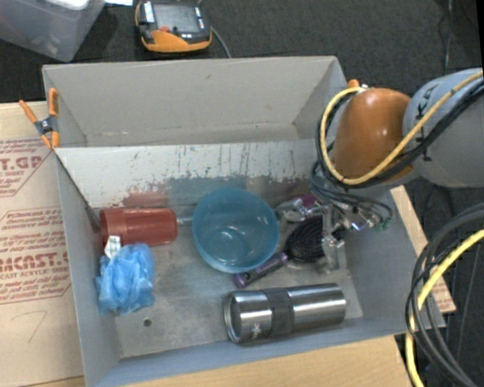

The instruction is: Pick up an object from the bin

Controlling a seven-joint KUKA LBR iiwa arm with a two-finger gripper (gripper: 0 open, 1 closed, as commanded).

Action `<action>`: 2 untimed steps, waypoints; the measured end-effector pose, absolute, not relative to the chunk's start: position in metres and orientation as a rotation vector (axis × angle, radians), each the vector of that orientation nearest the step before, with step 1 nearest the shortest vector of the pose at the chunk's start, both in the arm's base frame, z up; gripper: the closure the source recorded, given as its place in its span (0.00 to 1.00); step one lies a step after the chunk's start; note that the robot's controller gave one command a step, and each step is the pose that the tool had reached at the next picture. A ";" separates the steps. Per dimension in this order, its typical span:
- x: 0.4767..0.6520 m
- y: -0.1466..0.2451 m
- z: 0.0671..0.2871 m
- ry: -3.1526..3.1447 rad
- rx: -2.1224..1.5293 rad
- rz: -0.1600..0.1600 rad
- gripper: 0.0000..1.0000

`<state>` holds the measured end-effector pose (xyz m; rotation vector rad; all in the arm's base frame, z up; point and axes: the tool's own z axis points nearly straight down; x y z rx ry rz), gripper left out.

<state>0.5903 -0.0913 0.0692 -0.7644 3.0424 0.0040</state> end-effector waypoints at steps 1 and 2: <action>0.592 -0.087 0.070 2.806 -1.367 -0.011 1.00; 0.592 -0.087 0.070 2.805 -1.367 -0.011 1.00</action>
Offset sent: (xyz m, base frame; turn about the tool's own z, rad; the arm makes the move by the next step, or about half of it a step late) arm 0.0000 0.0000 0.0000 0.0000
